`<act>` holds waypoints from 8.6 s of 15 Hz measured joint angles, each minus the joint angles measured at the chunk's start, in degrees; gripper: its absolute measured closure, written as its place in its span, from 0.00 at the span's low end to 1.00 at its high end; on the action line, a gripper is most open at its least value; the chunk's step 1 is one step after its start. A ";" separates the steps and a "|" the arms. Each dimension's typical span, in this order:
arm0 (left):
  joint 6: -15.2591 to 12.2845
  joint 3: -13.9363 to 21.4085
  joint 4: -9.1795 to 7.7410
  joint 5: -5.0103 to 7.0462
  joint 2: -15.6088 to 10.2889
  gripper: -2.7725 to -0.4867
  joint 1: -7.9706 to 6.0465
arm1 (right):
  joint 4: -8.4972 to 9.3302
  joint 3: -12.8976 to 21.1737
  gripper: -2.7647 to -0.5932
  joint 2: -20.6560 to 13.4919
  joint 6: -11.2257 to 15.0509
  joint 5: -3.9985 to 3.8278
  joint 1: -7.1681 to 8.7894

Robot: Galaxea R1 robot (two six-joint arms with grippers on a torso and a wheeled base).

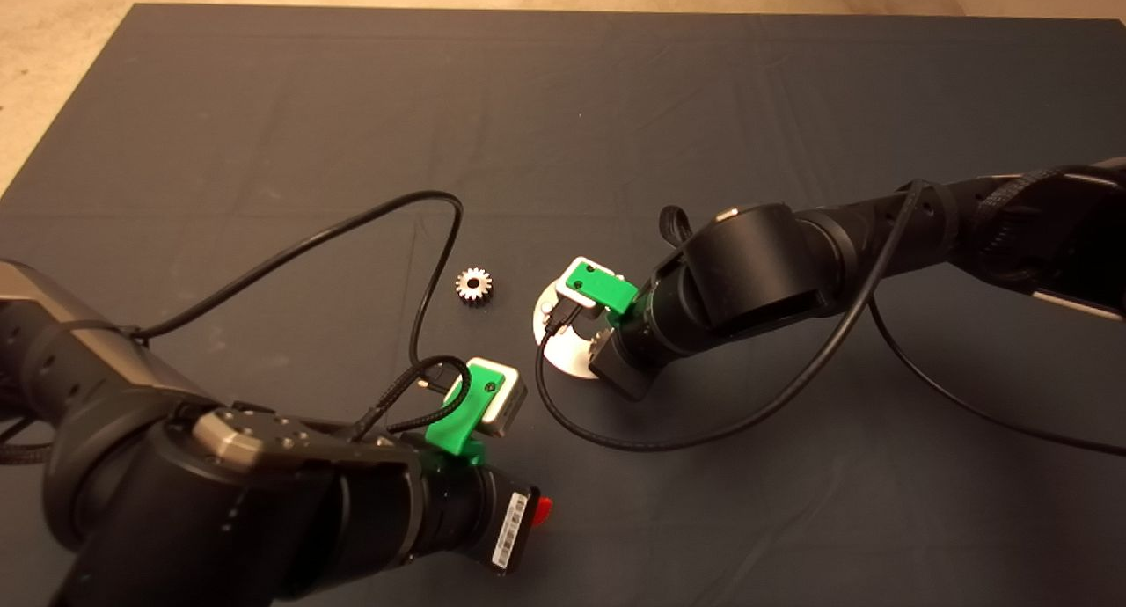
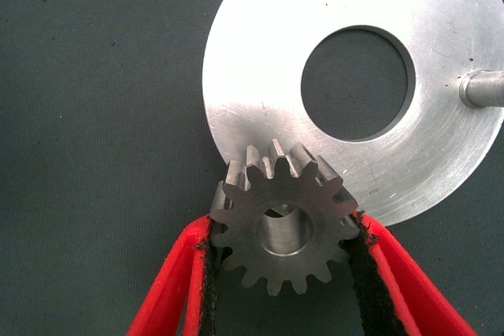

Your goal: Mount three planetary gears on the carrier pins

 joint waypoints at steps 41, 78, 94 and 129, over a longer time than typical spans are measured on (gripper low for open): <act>0.00 0.00 0.38 0.00 -2.39 0.56 0.00 | 0.00 -0.22 0.83 -2.84 -4.00 2.71 -1.11; 0.00 0.00 0.77 -0.01 -3.80 0.56 0.00 | -4.63 2.90 0.83 -3.39 -3.98 0.13 -1.82; 0.00 0.00 0.80 -0.01 -4.13 0.56 0.00 | -7.17 2.63 0.83 -3.80 -3.98 0.13 -1.93; 0.21 -0.02 2.10 -0.02 -4.74 0.56 0.02 | -7.58 1.91 0.83 -3.17 -3.73 0.09 -2.51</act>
